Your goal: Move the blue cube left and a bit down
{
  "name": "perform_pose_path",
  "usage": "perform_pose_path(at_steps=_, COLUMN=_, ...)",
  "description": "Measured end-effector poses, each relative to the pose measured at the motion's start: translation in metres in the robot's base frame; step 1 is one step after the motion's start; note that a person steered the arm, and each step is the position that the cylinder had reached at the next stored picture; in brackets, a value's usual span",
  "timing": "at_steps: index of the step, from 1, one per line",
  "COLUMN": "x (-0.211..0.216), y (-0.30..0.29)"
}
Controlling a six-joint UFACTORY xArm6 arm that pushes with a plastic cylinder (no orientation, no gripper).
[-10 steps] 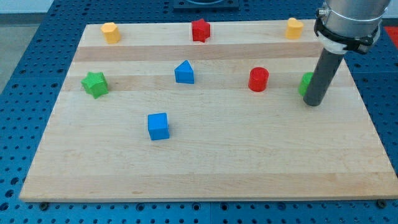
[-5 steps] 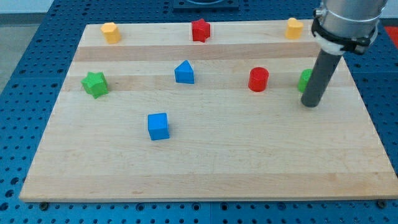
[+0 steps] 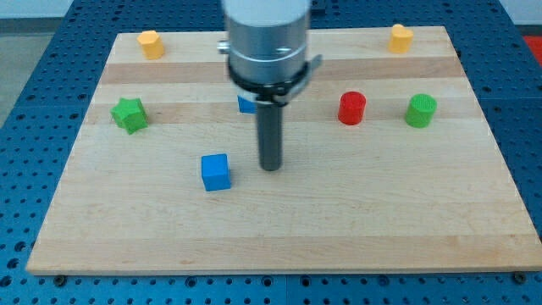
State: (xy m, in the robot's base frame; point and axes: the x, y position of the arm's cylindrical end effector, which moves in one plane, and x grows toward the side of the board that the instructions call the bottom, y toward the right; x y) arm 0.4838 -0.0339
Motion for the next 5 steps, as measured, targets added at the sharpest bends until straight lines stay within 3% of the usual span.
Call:
perform_pose_path(at_steps=2, x=0.001, y=-0.075)
perform_pose_path(at_steps=5, x=0.021, y=-0.098)
